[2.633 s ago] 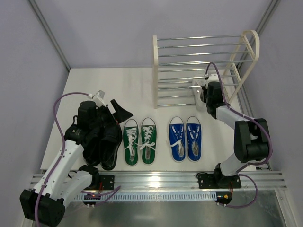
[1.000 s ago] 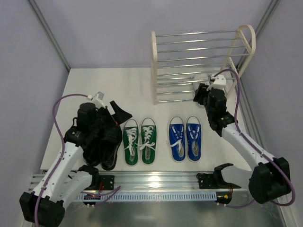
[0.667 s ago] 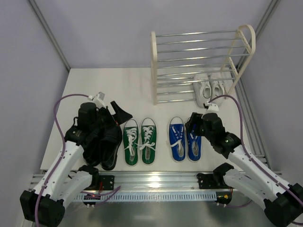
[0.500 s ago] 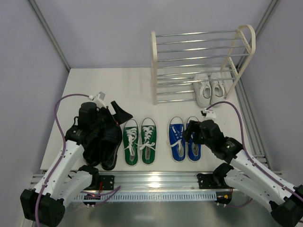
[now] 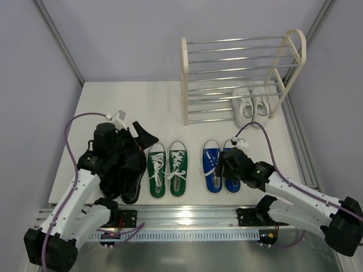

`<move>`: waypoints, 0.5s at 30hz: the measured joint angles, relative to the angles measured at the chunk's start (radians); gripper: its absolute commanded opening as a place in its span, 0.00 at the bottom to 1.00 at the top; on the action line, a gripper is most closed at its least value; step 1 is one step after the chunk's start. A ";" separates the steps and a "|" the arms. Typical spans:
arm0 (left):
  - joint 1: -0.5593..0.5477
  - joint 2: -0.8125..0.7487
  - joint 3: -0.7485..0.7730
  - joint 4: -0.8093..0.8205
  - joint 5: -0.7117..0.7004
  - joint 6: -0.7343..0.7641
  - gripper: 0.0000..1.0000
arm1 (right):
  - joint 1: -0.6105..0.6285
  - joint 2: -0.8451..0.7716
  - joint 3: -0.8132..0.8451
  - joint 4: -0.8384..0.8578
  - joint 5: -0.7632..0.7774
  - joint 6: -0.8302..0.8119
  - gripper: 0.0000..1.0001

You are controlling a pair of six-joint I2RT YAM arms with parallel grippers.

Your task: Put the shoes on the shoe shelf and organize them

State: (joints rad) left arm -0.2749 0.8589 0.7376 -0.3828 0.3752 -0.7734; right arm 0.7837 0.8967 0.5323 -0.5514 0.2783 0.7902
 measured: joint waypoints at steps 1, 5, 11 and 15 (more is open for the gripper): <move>0.000 0.000 0.000 0.000 0.000 0.000 1.00 | 0.002 0.014 0.000 0.005 0.003 0.003 0.67; 0.000 0.000 0.000 -0.002 0.000 0.001 1.00 | 0.026 0.088 -0.001 0.028 0.025 0.011 0.59; 0.000 0.000 0.000 -0.003 0.000 0.000 1.00 | 0.057 0.143 0.013 0.027 0.058 0.013 0.60; 0.000 0.000 0.000 -0.003 0.000 0.000 1.00 | 0.113 0.143 0.087 -0.076 0.114 0.027 0.71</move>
State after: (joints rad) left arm -0.2749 0.8589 0.7376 -0.3859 0.3756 -0.7731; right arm 0.8967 1.0393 0.6197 -0.6273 0.3920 0.8169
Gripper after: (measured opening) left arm 0.996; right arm 0.670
